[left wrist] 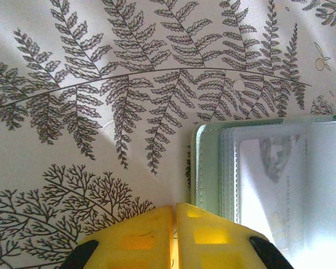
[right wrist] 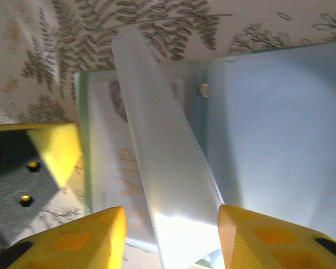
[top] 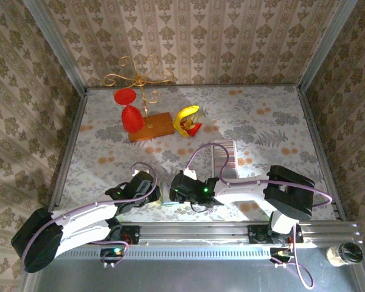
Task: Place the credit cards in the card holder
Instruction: Flip over the card slot in the card holder.
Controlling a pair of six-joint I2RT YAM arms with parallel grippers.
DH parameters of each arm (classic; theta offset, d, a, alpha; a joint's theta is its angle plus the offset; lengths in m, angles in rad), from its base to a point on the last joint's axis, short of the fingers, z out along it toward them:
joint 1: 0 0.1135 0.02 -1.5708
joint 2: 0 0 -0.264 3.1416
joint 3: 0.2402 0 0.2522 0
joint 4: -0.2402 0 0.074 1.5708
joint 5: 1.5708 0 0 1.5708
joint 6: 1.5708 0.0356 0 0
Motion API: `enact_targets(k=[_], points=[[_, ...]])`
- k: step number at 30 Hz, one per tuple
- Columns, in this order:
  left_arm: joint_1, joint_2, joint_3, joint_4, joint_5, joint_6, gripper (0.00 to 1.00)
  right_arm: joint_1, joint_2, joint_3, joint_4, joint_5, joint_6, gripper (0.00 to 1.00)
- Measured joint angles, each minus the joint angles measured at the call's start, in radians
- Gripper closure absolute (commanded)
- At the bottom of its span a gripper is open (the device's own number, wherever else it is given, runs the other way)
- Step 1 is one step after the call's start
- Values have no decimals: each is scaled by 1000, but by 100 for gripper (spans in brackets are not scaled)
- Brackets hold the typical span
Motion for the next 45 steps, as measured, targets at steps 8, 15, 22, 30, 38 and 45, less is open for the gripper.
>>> enact_targets(k=[8, 15, 22, 30, 38, 45], points=[[-6, 2, -1, 5, -5, -9, 90, 0, 0, -26, 107, -24, 31, 53], [-12, -14, -1, 1, -12, -12, 89, 0, 0, -38, 189, -46, 57, 54], [-24, -80, -9, -53, -17, -24, 74, 0, 0, -48, 233, -54, 74, 54], [-23, -278, -8, -278, -110, -42, 67, 0, 26, -48, 257, -68, 81, 54], [9, -484, 2, -485, -212, -73, 67, 0, 57, -47, 295, -80, 81, 54], [37, -506, 36, -569, -259, -84, 65, 0, 90, 7, 339, -111, 80, 54]])
